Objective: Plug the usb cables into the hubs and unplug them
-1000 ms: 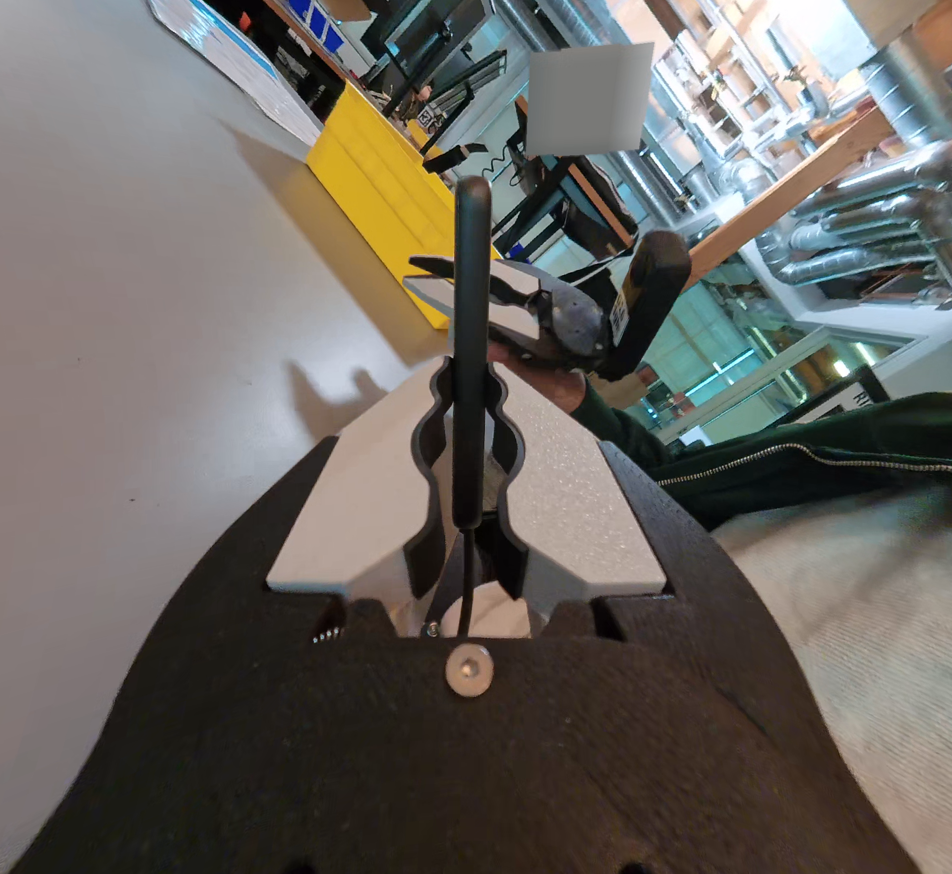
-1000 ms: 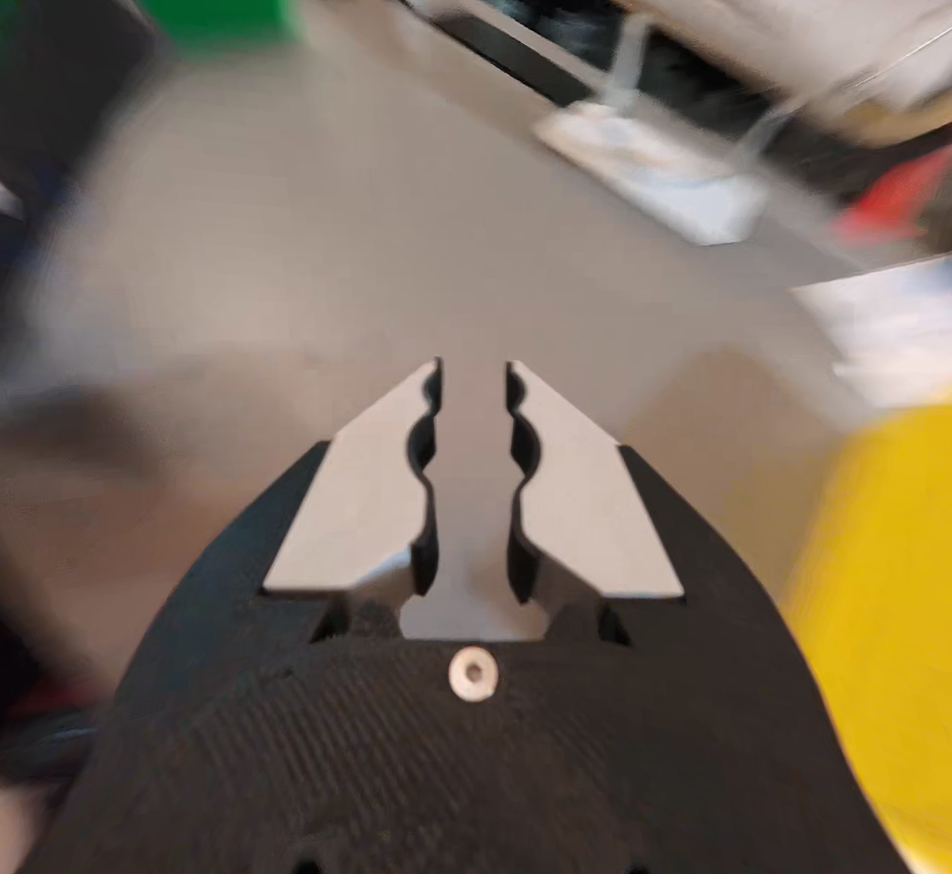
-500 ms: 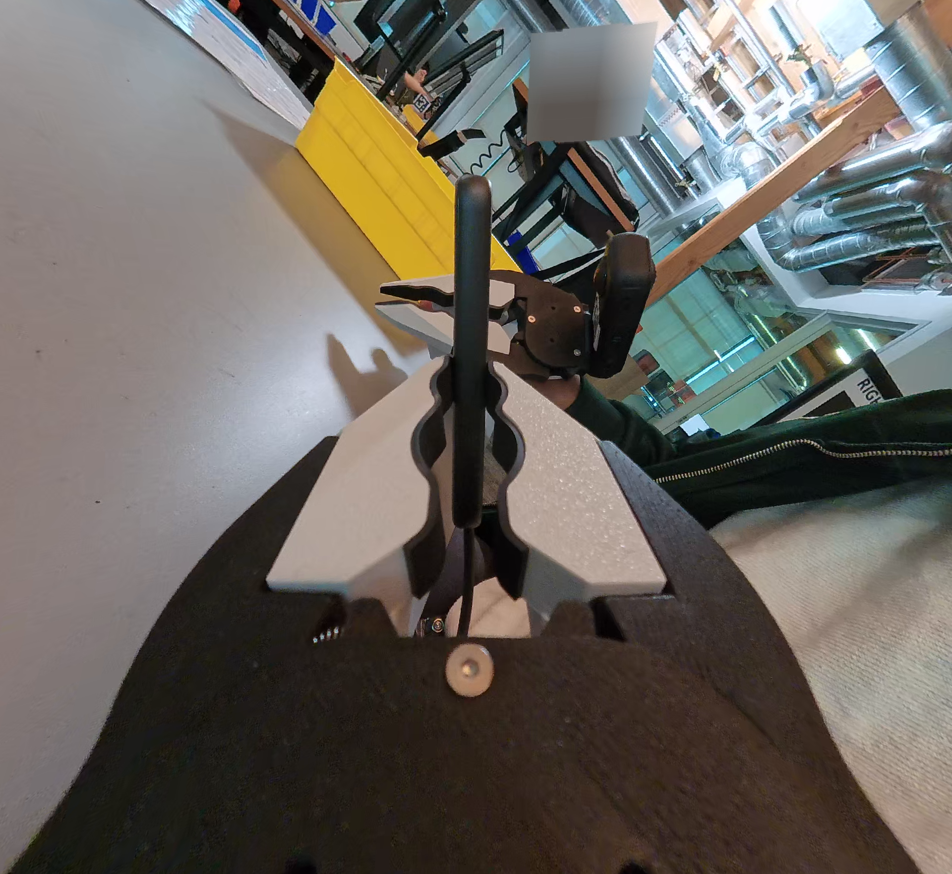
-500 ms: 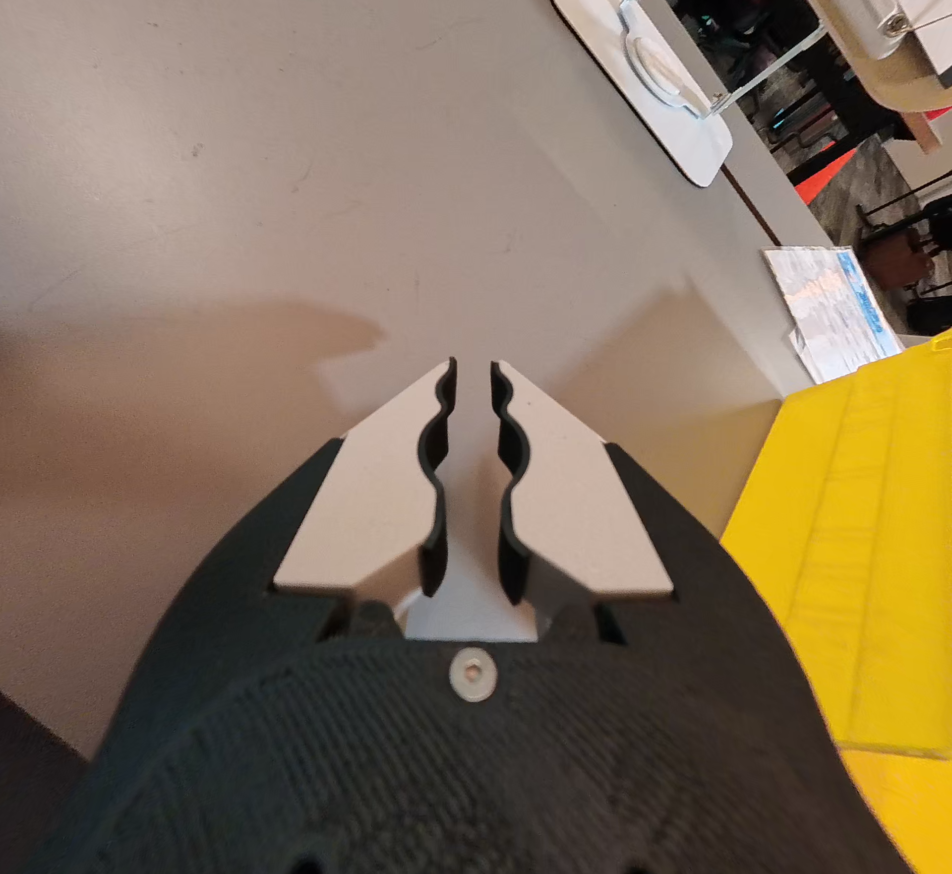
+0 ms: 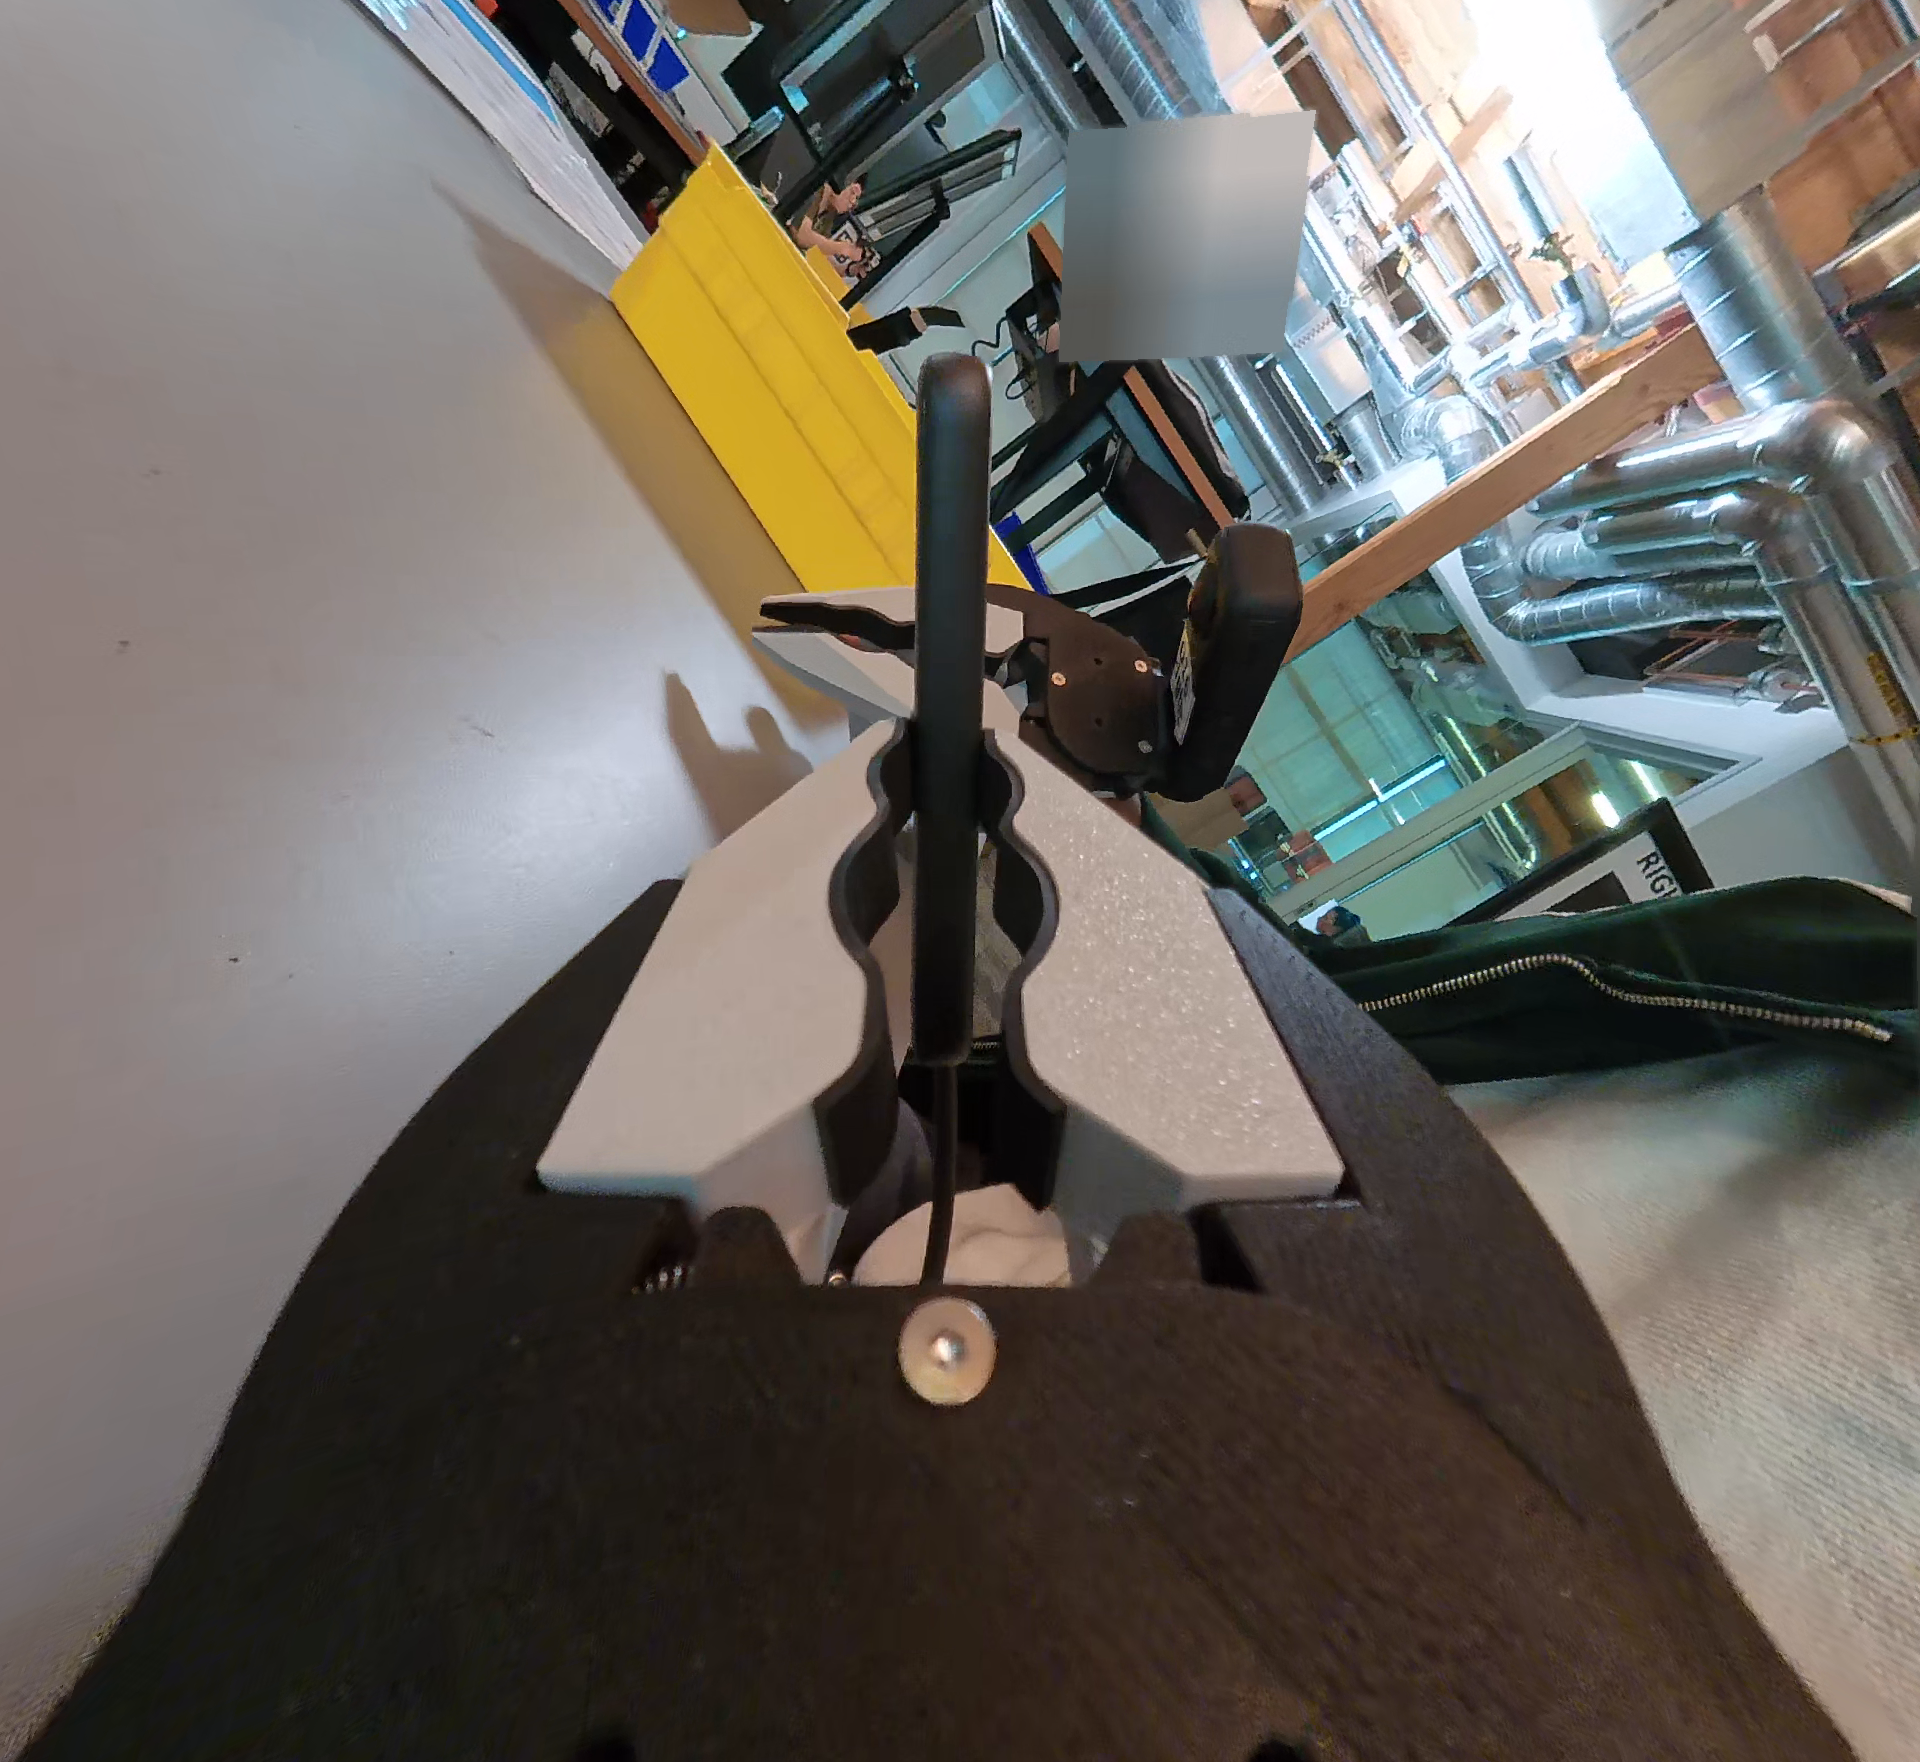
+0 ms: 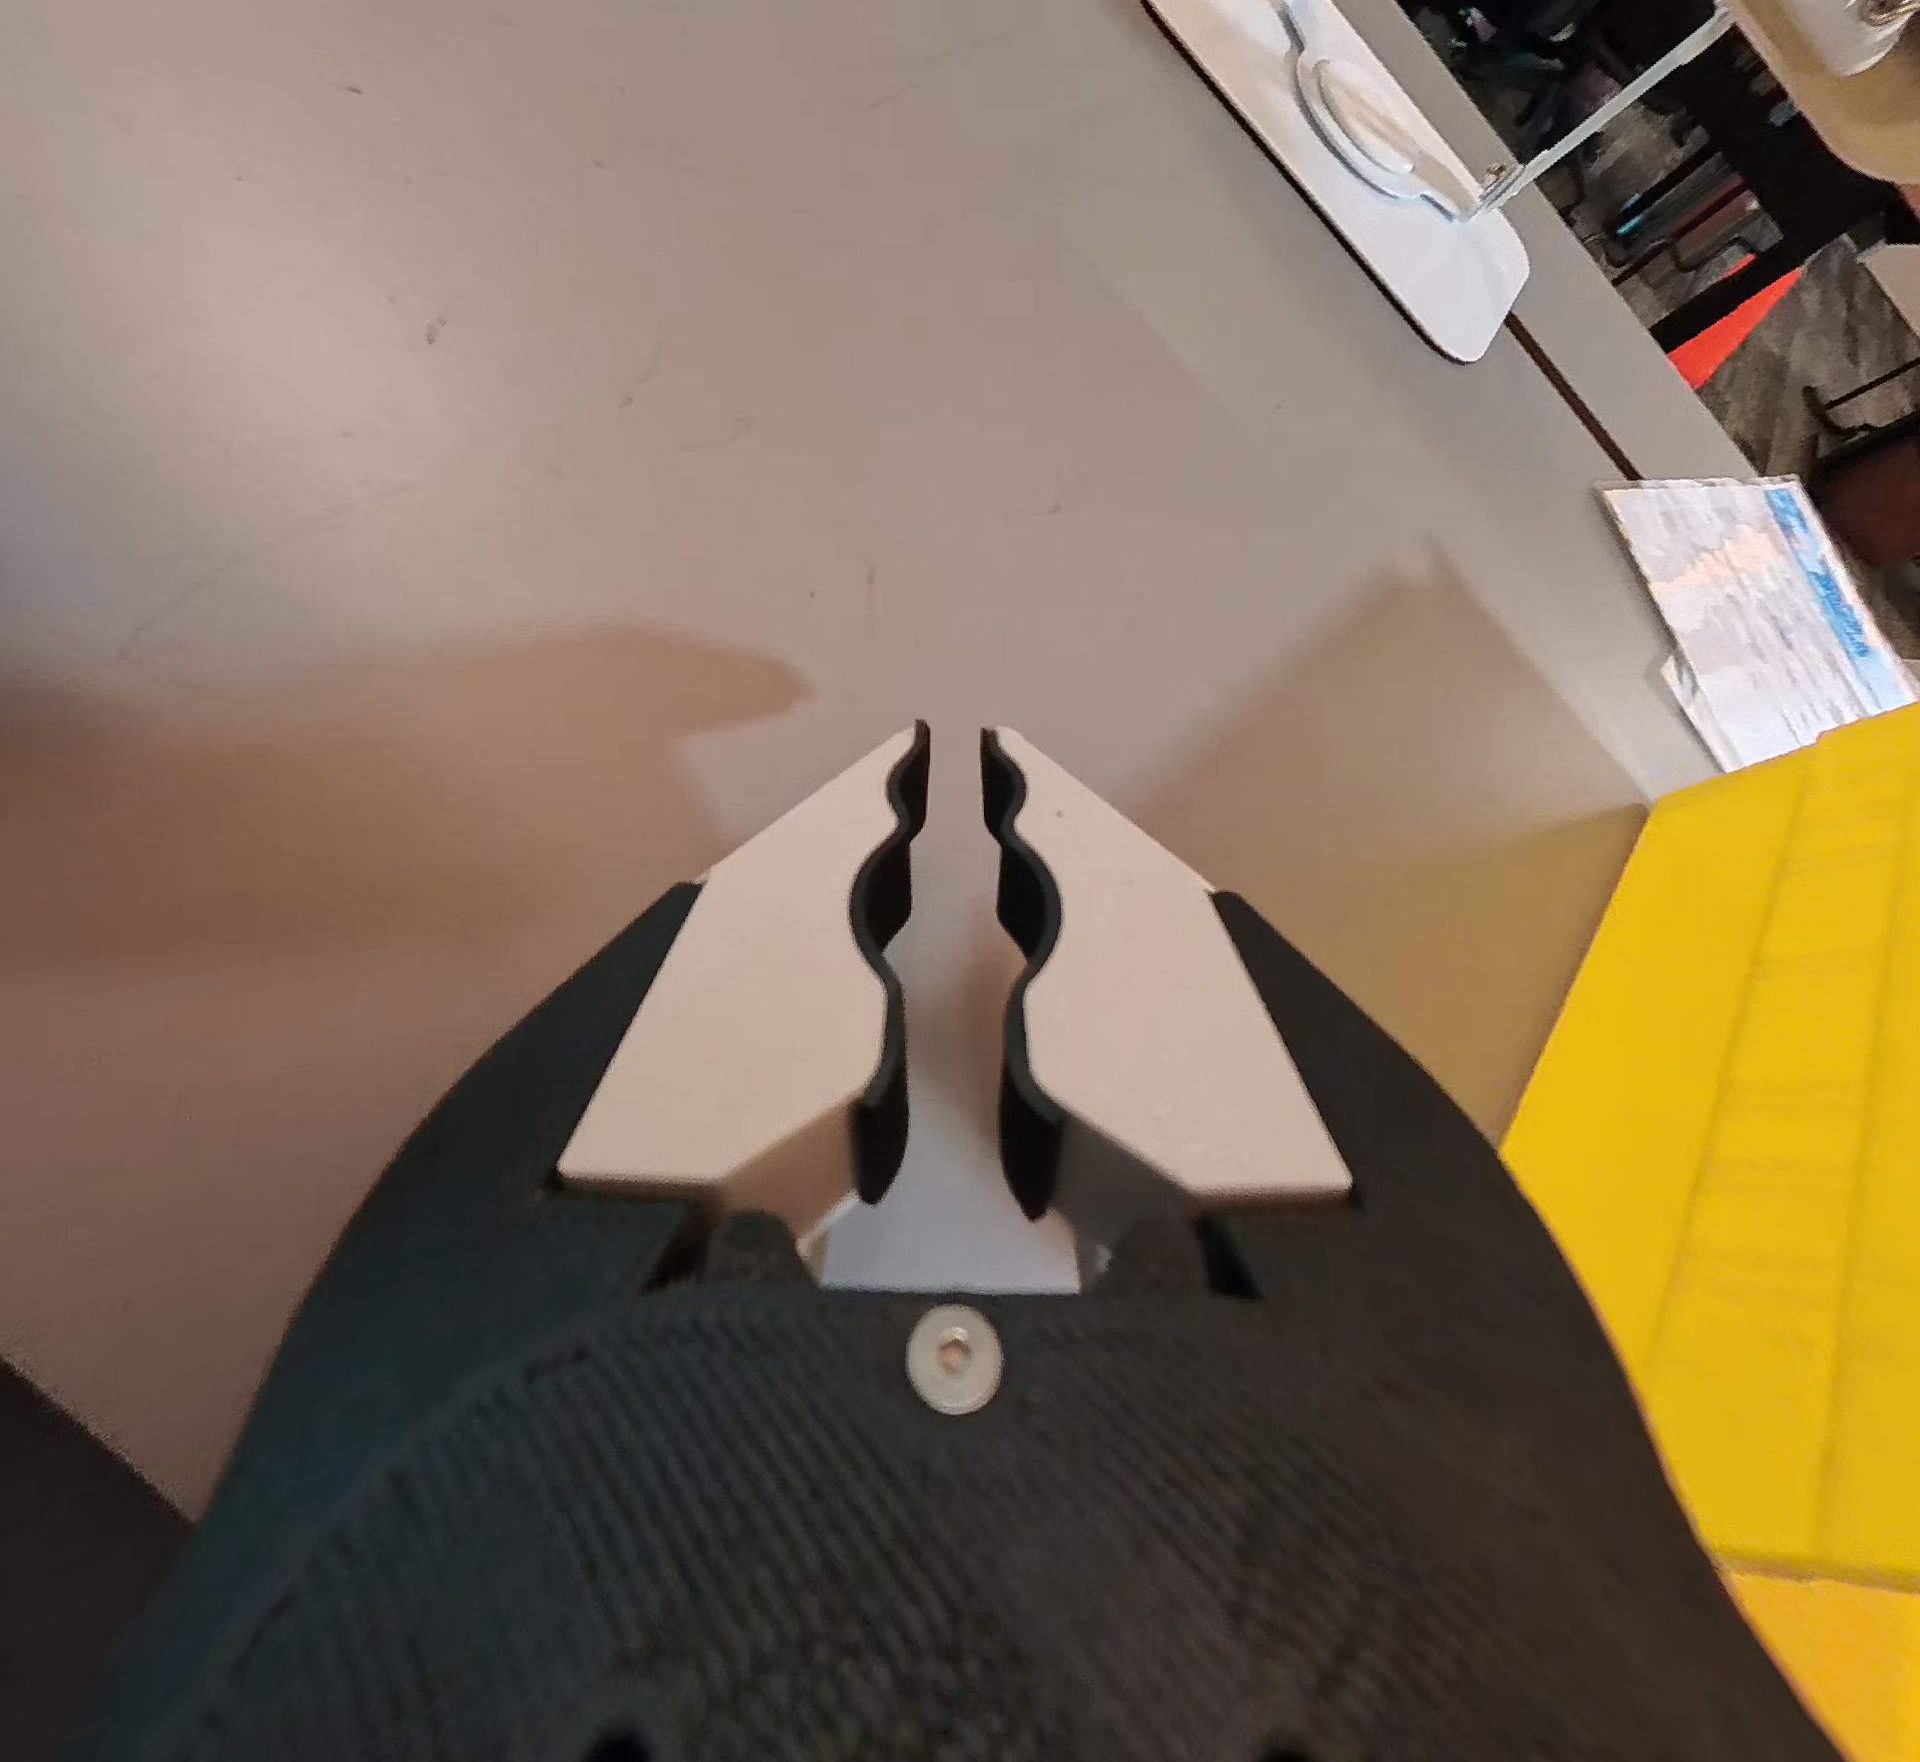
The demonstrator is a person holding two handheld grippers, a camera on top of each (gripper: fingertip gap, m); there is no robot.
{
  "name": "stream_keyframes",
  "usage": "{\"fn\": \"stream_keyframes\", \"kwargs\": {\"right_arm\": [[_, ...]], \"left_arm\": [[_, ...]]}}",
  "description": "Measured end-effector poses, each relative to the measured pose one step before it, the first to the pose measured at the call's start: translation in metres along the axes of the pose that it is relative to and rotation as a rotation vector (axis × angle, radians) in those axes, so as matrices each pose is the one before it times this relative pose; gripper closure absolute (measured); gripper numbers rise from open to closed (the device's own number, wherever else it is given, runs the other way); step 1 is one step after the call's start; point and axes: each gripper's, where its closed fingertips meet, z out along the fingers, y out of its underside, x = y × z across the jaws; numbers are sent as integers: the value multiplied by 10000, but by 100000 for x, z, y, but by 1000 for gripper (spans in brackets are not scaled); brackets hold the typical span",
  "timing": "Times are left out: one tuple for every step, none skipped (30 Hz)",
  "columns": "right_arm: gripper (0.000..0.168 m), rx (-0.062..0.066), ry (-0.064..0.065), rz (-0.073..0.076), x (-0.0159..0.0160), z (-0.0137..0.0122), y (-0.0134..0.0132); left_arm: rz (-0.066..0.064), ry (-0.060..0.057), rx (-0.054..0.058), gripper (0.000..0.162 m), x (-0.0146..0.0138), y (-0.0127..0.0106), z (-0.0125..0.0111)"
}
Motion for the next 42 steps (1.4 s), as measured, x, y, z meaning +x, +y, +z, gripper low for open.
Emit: {"fn": "stream_keyframes", "kwargs": {"right_arm": [[160,134,-275,265,-331,-30,-192],[159,181,-379,372,-458,-56,-298],[157,146,-390,437,-420,-28,-280],[157,20,-313,440,-246,23,-134],[163,-95,-272,397,-129,114,-48],[166,-122,-296,347,-156,153,-79],[166,-73,-302,324,-188,205,-249],[165,13,-308,307,-267,265,-480],[164,81,-322,256,-359,379,-699],[161,111,-278,151,-375,505,-894],[156,114,-222,-1,-388,630,-1054],[156,99,-221,-154,-516,732,-1182],[156,93,-238,-270,-688,828,-1363],[156,116,-239,-349,-822,888,-1566],[156,160,-231,-408,-899,962,-1780],[155,200,-245,-460,-970,1025,-1947],[156,221,-290,-493,-1019,1118,-2078],[157,242,-332,-493,-1004,1239,-2190],[159,275,-362,-457,-940,1361,-2299],[160,299,-401,-403,-877,1511,-2311],[162,270,-469,-382,-869,1656,-2217],[167,190,-510,-372,-848,1778,-2070],[168,81,-497,-348,-742,1913,-1902],[168,-12,-469,-338,-625,2027,-1715],[168,-84,-452,-354,-491,2133,-1525],[168,-189,-400,-374,-244,2217,-1223],[168,-324,-293,-373,123,2311,-881],[166,-451,-213,-328,407,2350,-522],[166,-549,-273,-239,402,2328,-221],[164,-615,-410,-170,236,2271,-19],[159,-593,-472,-128,129,2171,30],[158,-482,-520,-144,-33,1988,-40],[155,-427,-441,-230,-46,1797,-24],[153,-432,-200,-339,159,1581,49],[150,-433,-8,-511,229,1358,53],[146,-448,134,-660,249,1166,99],[142,-483,212,-713,252,990,169],[137,-482,166,-713,106,857,206],[133,-407,43,-648,-130,751,115],[129,-335,-26,-514,-222,654,57],[128,-302,-66,-370,-236,582,45],[132,-259,-48,-289,-149,445,58]], "left_arm": [[-27,-13,47,154,-45,-68,-16],[-4,-22,37,154,-42,-76,-9],[11,-22,42,154,-24,-81,-18],[8,-2,43,154,19,-83,-27],[-7,16,37,154,34,-71,-32],[-39,24,21,154,30,-51,-62],[-48,31,33,154,50,-57,-97],[-39,40,57,154,66,-94,-162],[-35,23,79,154,66,-141,-226],[-31,9,97,154,52,-159,-298],[-39,6,118,154,72,-199,-355],[-52,6,141,154,89,-224,-404],[-47,-6,160,154,78,-240,-438],[-26,-31,174,154,90,-234,-503],[-3,-51,167,154,68,-199,-573],[1,-80,171,154,68,-193,-666],[10,-99,218,154,82,-237,-779],[16,-116,272,154,94,-319,-873],[35,-126,309,154,95,-405,-941],[53,-139,314,154,59,-447,-976],[119,-163,292,154,-22,-482,-972],[132,-255,253,154,-237,-470,-925],[94,-239,188,154,-285,-405,-834],[65,-161,143,154,-201,-363,-726],[58,-147,190,154,-171,-439,-650],[67,-99,198,154,-110,-435,-555],[41,-59,119,154,-90,-337,-435],[17,-69,80,154,-142,-254,-347],[1,-64,86,154,-151,-222,-265],[-52,-31,77,154,-120,-189,-186],[-70,15,43,154,-70,-140,-77],[-29,14,12,154,-69,-121,-26],[7,-3,-28,154,-84,-86,4],[20,-7,-50,154,-88,-56,-2],[40,-19,-10,154,-79,-109,-38],[12,-14,27,154,-58,-125,-49],[-19,30,28,154,2,-121,-46],[-52,27,14,154,-7,-64,-25],[-91,14,25,154,-27,-47,-9],[-71,43,21,154,5,3,42],[-47,32,-34,154,-18,87,84],[-30,-1,-77,154,-71,162,129]]}}
